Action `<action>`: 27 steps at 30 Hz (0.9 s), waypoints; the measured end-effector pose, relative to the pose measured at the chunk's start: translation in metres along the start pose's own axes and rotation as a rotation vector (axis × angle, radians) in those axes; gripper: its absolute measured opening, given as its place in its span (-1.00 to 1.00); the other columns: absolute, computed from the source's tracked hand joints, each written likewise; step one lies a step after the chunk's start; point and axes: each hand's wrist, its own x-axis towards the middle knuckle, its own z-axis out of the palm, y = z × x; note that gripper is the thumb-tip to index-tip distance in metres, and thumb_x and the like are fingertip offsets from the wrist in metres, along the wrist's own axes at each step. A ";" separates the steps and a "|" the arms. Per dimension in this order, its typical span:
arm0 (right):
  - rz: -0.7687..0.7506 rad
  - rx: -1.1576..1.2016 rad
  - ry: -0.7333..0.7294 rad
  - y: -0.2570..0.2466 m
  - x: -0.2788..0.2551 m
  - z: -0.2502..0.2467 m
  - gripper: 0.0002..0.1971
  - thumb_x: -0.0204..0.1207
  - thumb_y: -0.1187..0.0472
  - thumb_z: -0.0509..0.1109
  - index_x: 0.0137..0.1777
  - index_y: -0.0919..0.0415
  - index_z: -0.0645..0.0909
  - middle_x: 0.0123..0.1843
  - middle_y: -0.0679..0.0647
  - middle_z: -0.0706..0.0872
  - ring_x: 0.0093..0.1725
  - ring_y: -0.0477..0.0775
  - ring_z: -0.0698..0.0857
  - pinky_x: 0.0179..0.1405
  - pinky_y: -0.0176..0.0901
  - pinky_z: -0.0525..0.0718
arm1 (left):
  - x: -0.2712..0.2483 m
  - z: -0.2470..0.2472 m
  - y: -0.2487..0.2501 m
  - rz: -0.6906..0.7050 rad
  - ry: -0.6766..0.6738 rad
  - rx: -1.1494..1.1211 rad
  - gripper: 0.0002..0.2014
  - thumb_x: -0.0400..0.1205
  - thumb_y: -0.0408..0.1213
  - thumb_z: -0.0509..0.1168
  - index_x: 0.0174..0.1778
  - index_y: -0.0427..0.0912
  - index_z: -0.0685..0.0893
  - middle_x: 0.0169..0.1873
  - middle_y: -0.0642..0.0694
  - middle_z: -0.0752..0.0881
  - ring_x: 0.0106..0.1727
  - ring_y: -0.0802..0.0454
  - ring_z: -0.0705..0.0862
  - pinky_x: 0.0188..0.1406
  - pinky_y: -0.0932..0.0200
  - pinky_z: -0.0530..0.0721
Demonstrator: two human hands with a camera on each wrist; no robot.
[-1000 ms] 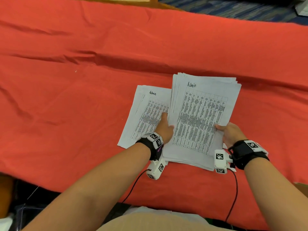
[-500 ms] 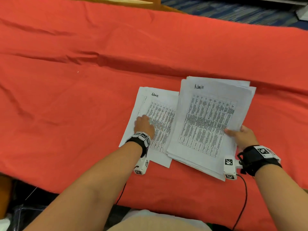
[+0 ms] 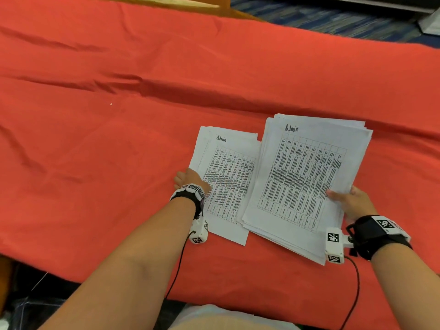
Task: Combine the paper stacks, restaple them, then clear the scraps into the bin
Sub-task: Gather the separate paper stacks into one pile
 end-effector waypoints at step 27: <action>0.006 0.009 -0.026 -0.003 -0.006 0.023 -0.56 0.49 0.48 0.40 0.38 0.30 0.55 -0.01 0.03 0.74 -0.03 0.03 0.72 -0.04 -0.04 0.67 | -0.020 -0.010 -0.013 0.333 0.069 -0.051 -0.40 0.47 -0.54 0.32 0.41 -0.19 0.30 0.32 -0.22 0.33 0.12 -0.25 0.59 -0.13 -0.04 0.63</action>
